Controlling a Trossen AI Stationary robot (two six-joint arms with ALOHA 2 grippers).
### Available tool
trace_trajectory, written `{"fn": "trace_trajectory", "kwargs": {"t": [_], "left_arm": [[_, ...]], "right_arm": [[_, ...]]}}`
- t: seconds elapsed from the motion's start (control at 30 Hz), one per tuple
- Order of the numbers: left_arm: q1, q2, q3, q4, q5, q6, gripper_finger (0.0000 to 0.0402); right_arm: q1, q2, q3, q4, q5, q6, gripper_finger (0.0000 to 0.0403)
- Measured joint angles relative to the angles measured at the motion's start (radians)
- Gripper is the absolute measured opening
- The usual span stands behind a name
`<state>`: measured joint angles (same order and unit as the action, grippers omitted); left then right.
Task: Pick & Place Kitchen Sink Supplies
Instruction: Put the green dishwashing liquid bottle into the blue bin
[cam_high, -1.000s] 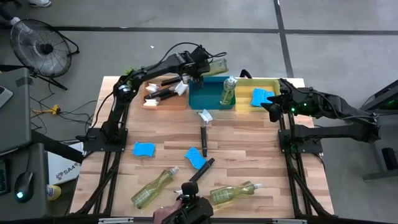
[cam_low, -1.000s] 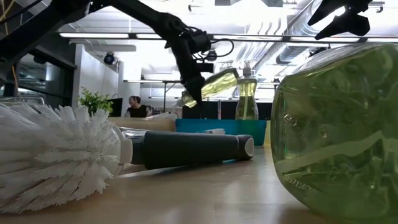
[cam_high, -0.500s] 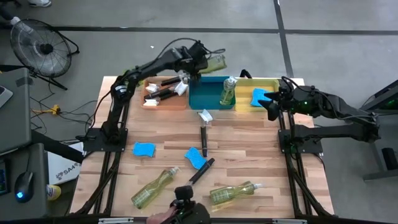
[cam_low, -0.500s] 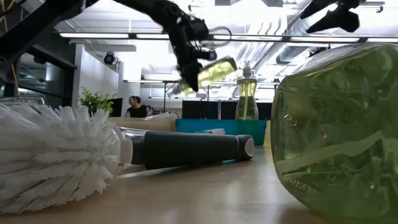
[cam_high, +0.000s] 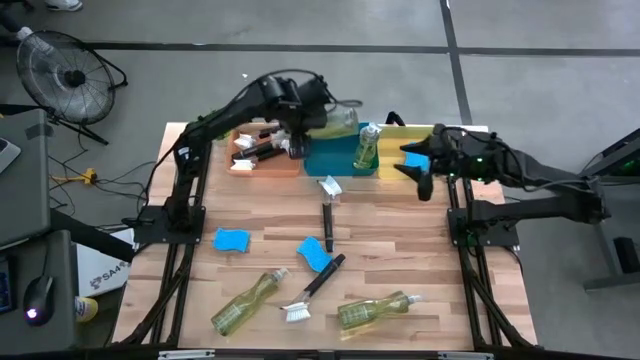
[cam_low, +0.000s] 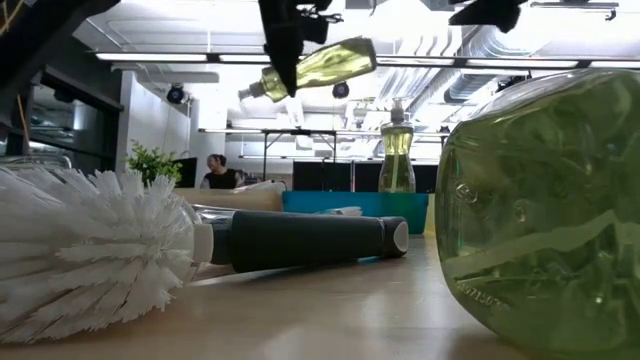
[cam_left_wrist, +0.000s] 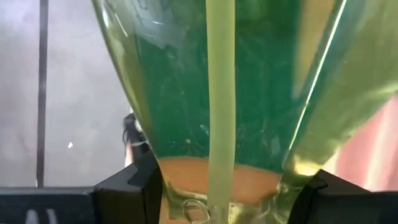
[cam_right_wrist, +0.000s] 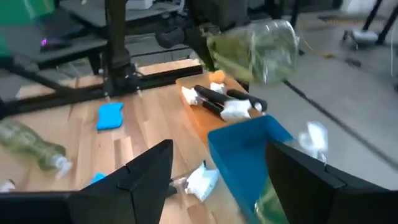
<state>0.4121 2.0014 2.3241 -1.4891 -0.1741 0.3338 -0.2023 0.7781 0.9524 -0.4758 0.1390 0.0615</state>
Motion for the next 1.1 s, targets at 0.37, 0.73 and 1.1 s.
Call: {"fn": "trace_trajectory", "kwargs": {"t": [0.37, 0.73, 1.1], "left_arm": [[-0.207, -0.002, 0.000, -0.022, -0.050, -0.173, 0.0196], [-0.264, 0.007, 0.000, -0.025, -0.067, -0.270, 0.0196], [-0.262, 0.033, -0.002, -0.018, -0.039, -0.270, 0.0196]], "right_arm": [[0.000, 0.115, 0.000, 0.086, -0.065, -0.140, 0.0254], [0.000, 0.125, 0.001, 0.162, -0.108, -0.203, 0.0361], [-0.003, 0.310, 0.187, 0.040, -0.112, -0.386, 0.0379]]}}
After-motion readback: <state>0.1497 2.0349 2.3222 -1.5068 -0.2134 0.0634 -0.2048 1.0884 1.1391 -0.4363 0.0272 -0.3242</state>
